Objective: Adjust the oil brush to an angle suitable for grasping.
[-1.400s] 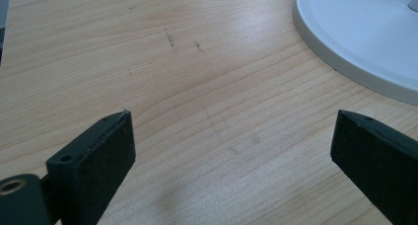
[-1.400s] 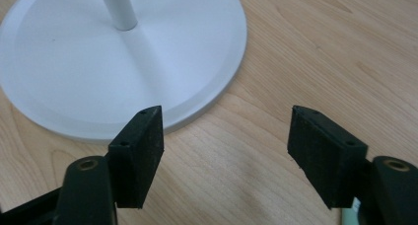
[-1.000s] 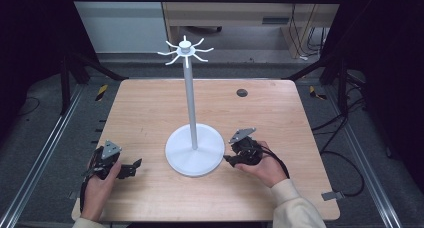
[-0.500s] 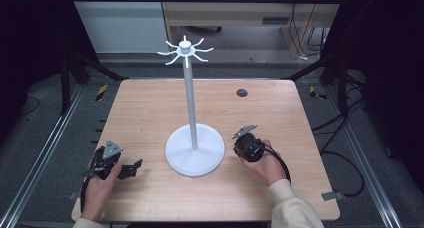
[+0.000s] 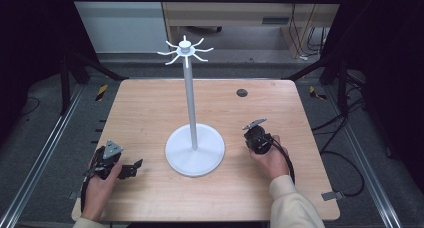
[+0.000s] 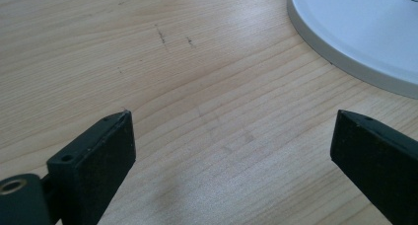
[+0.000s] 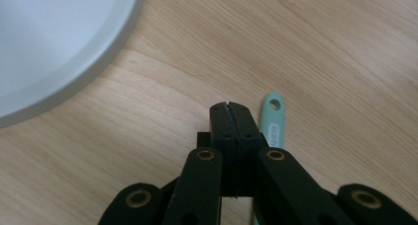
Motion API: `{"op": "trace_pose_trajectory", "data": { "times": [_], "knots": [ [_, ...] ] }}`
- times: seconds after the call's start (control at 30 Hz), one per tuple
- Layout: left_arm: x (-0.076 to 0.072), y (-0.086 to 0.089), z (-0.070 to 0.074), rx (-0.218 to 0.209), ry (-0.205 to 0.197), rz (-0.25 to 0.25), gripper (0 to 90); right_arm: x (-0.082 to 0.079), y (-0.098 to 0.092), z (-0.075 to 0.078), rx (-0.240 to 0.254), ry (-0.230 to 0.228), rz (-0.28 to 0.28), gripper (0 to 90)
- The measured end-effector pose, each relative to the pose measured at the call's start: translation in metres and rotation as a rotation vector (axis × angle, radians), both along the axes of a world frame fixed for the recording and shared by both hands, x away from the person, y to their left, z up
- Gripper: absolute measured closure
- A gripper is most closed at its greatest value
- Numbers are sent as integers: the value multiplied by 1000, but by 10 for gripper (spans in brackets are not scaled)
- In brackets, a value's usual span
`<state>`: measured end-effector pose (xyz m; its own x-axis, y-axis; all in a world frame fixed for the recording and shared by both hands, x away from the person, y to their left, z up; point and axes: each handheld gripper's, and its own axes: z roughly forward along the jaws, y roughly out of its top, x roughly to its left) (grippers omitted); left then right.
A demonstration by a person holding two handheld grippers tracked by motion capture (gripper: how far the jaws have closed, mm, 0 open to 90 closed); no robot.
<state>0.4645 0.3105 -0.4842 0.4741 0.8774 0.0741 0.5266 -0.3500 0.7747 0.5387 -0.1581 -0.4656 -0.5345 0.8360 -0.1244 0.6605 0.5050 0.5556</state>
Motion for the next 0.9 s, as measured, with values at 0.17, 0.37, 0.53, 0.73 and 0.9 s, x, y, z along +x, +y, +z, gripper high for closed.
{"op": "trace_pose_trajectory", "data": {
  "times": [0.17, 0.37, 0.53, 0.73, 0.9],
  "knots": [
    [0, 0, 0, 2, 2, -1, 30, 7, -3, -4, -7, 13, -29, 900],
    [0, 0, 0, 2, 4, -1, 31, 11, -5, -11, -23, 43, -37, 900],
    [0, 0, 0, 5, 1, -1, 31, 12, -5, -12, -49, 44, -56, 900],
    [0, -1, 0, 6, 3, -5, 32, 14, -6, -12, -81, 39, -93, 900],
    [0, -3, -1, 17, 6, -9, 31, 17, -13, -13, -102, 27, -139, 900]
  ]
}}
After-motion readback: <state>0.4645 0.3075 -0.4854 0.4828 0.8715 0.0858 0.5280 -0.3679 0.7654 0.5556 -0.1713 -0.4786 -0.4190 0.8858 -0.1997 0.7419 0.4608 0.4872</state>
